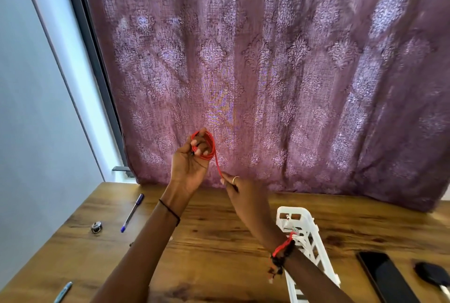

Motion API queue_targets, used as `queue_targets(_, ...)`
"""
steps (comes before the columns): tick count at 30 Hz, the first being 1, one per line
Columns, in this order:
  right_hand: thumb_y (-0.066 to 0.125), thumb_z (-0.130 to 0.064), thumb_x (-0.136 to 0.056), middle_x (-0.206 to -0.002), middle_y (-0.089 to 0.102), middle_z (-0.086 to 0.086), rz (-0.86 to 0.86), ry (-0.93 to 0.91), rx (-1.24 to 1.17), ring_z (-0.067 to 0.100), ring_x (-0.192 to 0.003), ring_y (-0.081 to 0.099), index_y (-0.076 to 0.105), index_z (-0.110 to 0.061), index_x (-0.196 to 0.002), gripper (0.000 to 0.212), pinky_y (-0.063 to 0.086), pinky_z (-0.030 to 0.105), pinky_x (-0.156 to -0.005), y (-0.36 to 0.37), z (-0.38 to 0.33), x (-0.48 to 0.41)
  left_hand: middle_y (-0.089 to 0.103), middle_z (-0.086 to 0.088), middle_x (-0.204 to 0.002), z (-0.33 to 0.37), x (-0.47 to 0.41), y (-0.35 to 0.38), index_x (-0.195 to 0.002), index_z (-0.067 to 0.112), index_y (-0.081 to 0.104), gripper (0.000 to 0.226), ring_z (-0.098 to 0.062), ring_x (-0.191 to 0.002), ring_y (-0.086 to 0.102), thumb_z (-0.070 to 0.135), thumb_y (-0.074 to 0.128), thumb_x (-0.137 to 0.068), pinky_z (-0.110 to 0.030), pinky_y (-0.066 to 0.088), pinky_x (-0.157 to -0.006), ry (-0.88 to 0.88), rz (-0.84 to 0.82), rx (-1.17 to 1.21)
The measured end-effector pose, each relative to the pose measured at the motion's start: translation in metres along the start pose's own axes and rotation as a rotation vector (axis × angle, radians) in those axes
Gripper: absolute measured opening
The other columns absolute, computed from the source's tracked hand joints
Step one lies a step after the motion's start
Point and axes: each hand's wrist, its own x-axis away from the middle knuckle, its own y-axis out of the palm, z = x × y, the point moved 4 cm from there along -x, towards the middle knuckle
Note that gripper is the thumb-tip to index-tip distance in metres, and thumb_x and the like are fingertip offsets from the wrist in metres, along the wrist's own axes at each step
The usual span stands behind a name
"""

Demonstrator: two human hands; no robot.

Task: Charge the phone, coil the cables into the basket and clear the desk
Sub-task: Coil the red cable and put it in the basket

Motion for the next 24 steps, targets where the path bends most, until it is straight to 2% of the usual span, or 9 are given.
queue_targets(1, 0.044, -0.037, -0.097, -0.102, 0.071, 0.009, -0.024, -0.003, 0.05, 0.019, -0.084, 0.065, 0.057, -0.028, -0.127, 0.034, 0.044, 0.026, -0.067, 0.001, -0.003, 0.002, 0.044, 0.008, -0.059, -0.002, 0.001, 0.002, -0.101, -0.001, 0.056, 0.031, -0.004, -0.045, 0.039, 0.017, 0.031, -0.095, -0.014, 0.036, -0.053, 0.016, 0.002, -0.075)
queue_targets(3, 0.04, -0.039, -0.098, -0.107, 0.068, 0.006, -0.055, -0.017, 0.166, 0.024, -0.097, 0.063, 0.058, -0.026, -0.124, 0.034, 0.048, 0.031, -0.076, 0.0, -0.008, 0.002, 0.044, 0.008, -0.059, -0.007, 0.005, 0.007, -0.104, 0.001, 0.057, 0.034, -0.003, -0.045, 0.038, 0.021, 0.03, -0.099, -0.015, 0.035, -0.05, 0.058, 0.004, -0.223)
queue_targets(8, 0.043, -0.027, -0.096, -0.106, 0.066, 0.007, -0.085, -0.066, 0.297, 0.028, -0.101, 0.062, 0.064, -0.021, -0.112, 0.026, 0.048, 0.033, -0.078, -0.005, -0.015, -0.001, 0.039, 0.005, -0.066, -0.018, 0.014, 0.013, -0.11, 0.002, 0.055, 0.037, -0.002, -0.048, 0.037, 0.024, 0.026, -0.102, -0.016, 0.031, -0.053, 0.198, 0.025, -0.654)
queue_targets(12, 0.046, -0.026, -0.094, -0.104, 0.064, 0.006, -0.104, -0.044, 0.274, 0.03, -0.102, 0.061, 0.063, -0.023, -0.108, 0.021, 0.047, 0.034, -0.075, -0.012, -0.015, -0.002, 0.041, 0.002, -0.075, -0.03, 0.02, 0.014, -0.122, -0.002, 0.046, 0.035, -0.007, -0.062, 0.039, 0.017, 0.025, -0.102, -0.018, 0.035, -0.058, 0.253, -0.065, -1.091)
queue_targets(16, 0.047, -0.033, -0.093, -0.106, 0.062, 0.003, -0.129, -0.059, 0.241, 0.027, -0.102, 0.06, 0.065, -0.024, -0.107, 0.025, 0.046, 0.034, -0.079, -0.022, -0.014, -0.002, 0.04, 0.004, -0.072, -0.034, 0.023, 0.006, -0.119, 0.001, 0.045, 0.029, -0.009, -0.059, 0.035, 0.019, 0.029, -0.101, -0.023, 0.035, -0.056, 0.322, -0.175, -1.42)
queue_targets(18, 0.047, -0.035, -0.094, -0.107, 0.06, 0.002, -0.158, -0.072, 0.247, 0.025, -0.103, 0.058, 0.065, -0.023, -0.109, 0.027, 0.045, 0.034, -0.082, -0.027, -0.011, -0.002, 0.039, 0.009, -0.073, -0.032, 0.023, 0.004, -0.113, 0.0, 0.046, 0.026, -0.004, -0.06, 0.035, 0.017, 0.031, -0.101, -0.013, 0.034, -0.059, 0.389, -0.217, -1.536)
queue_targets(20, 0.046, -0.029, -0.095, -0.107, 0.057, 0.003, -0.187, -0.073, 0.213, 0.024, -0.103, 0.057, 0.065, -0.016, -0.11, 0.027, 0.045, 0.035, -0.085, -0.032, -0.005, -0.005, 0.036, 0.011, -0.071, -0.028, 0.022, 0.001, -0.107, -0.001, 0.046, 0.022, -0.004, -0.059, 0.034, 0.015, 0.033, -0.101, -0.011, 0.034, -0.059, 0.434, -0.239, -1.61)
queue_targets(22, 0.045, -0.022, -0.097, -0.102, 0.052, 0.006, -0.196, -0.097, 0.198, 0.025, -0.1, 0.055, 0.065, -0.007, -0.106, 0.027, 0.042, 0.034, -0.085, -0.037, 0.0, -0.009, 0.037, 0.009, -0.07, -0.025, 0.02, -0.005, -0.102, 0.0, 0.046, 0.021, -0.005, -0.06, 0.034, 0.016, 0.033, -0.1, -0.017, 0.03, -0.059, 0.462, -0.245, -1.687)
queue_targets(24, 0.044, -0.019, -0.097, -0.095, 0.046, 0.004, -0.18, -0.143, 0.218, 0.024, -0.098, 0.053, 0.064, -0.003, -0.104, 0.026, 0.038, 0.033, -0.084, -0.041, 0.001, -0.013, 0.042, 0.003, -0.071, -0.026, 0.02, -0.01, -0.098, 0.003, 0.043, 0.018, -0.012, -0.061, 0.037, 0.018, 0.033, -0.1, -0.026, 0.03, -0.06, 0.47, -0.263, -1.777)
